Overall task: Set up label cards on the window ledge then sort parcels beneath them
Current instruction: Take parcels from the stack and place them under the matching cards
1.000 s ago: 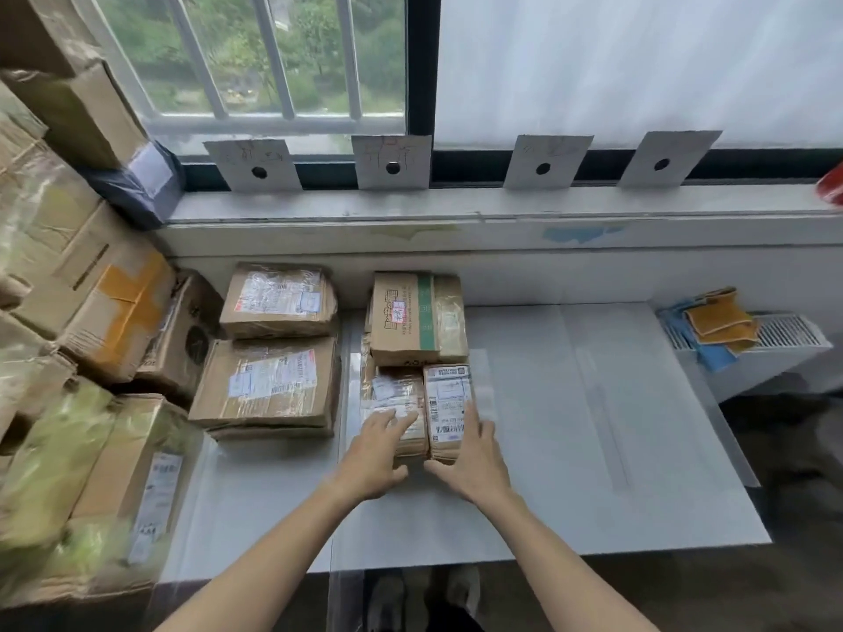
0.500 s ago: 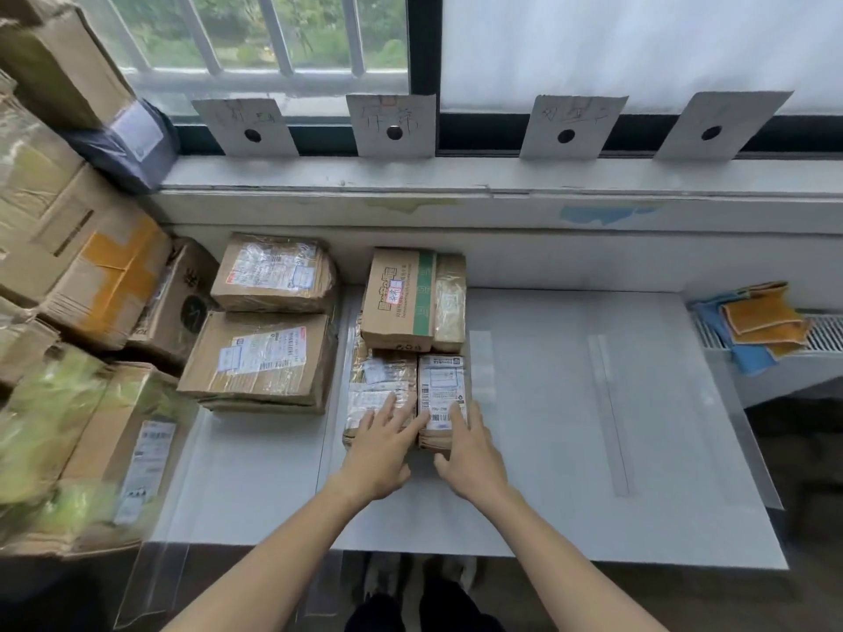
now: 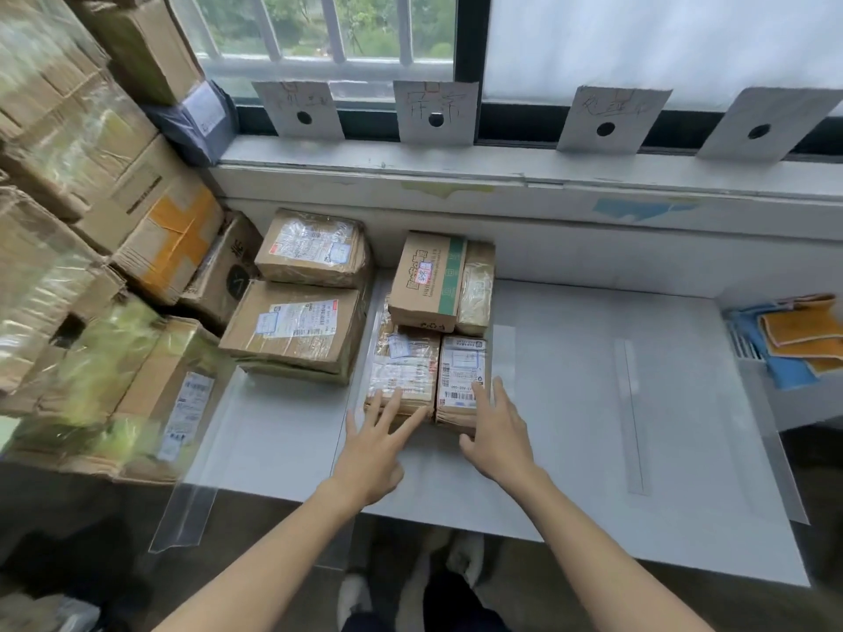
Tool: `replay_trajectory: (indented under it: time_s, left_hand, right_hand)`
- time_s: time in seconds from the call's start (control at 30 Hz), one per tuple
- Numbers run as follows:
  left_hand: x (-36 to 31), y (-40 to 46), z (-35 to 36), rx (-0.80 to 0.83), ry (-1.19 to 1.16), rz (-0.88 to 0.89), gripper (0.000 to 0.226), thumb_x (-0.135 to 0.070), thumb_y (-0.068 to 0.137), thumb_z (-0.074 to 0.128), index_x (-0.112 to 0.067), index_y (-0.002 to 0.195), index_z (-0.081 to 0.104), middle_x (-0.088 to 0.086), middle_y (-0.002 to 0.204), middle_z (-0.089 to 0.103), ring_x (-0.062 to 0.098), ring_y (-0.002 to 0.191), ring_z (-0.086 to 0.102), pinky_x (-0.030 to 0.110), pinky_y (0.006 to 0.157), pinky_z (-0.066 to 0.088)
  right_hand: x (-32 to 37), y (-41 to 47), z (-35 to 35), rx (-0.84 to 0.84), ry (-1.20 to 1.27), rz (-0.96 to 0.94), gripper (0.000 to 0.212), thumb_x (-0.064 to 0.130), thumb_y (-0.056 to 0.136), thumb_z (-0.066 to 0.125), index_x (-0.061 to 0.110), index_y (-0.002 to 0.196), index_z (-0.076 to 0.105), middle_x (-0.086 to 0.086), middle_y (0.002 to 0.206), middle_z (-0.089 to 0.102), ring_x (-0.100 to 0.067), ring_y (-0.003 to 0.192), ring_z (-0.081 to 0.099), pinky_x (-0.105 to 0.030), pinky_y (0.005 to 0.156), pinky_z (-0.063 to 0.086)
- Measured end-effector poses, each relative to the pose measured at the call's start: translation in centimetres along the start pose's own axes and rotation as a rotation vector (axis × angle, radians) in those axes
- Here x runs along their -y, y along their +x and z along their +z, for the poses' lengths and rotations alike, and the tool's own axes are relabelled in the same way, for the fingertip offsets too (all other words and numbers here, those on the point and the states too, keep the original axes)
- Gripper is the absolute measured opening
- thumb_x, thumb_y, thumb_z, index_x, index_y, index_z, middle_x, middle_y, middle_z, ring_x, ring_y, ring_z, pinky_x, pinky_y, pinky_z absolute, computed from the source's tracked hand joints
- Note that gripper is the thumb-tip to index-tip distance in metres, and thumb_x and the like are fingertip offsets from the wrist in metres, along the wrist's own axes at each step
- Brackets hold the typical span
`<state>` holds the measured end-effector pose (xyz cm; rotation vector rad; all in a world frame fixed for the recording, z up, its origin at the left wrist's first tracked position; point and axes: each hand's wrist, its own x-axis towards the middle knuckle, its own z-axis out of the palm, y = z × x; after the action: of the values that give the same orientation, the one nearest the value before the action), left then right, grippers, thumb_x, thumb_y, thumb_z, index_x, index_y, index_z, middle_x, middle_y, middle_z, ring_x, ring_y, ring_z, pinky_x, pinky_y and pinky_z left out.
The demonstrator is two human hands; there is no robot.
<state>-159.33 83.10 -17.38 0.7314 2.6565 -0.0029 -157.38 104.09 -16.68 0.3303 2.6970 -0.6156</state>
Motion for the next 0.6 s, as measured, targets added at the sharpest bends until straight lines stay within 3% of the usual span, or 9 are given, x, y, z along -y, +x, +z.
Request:
replay_trajectory:
  time_s: [0.13, 0.3, 0.6]
  left_hand:
    - [2.7, -2.2, -2.3, -0.081, -0.069, -0.075, 0.086, -0.026, 0.092, 0.055, -0.04, 0.156, -0.001, 0.004, 0.165, -0.018, 0.035, 0.151, -0.015, 0.066, 0.117, 0.014]
    - [7.3, -7.1, -4.6, -0.194, -0.189, -0.163, 0.083, -0.032, 0.094, 0.056, -0.041, 0.156, 0.002, 0.005, 0.166, -0.006, 0.033, 0.152, -0.008, 0.057, 0.119, 0.019]
    - [18.2, -22.5, 1.2, -0.217, -0.292, -0.36, 0.082, -0.034, 0.089, 0.06, -0.04, 0.156, 0.012, 0.004, 0.166, 0.002, 0.031, 0.152, -0.001, 0.058, 0.119, 0.019]
  right_hand:
    - [2.6, -0.8, -1.1, -0.072, 0.022, -0.053, 0.08, 0.024, 0.092, 0.061, 0.02, 0.158, 0.016, -0.013, 0.167, 0.001, -0.032, 0.152, 0.013, -0.05, 0.119, 0.026]
    - [9.4, -1.4, -0.5, -0.102, -0.019, -0.206, 0.083, 0.023, 0.091, 0.065, 0.022, 0.158, 0.016, -0.013, 0.167, 0.004, -0.033, 0.152, 0.013, -0.048, 0.121, 0.024]
    - [26.7, -8.9, 9.9, 0.005, -0.175, -0.526, 0.082, 0.028, 0.091, 0.065, 0.02, 0.157, 0.018, -0.014, 0.166, 0.006, -0.033, 0.149, 0.023, -0.044, 0.115, 0.032]
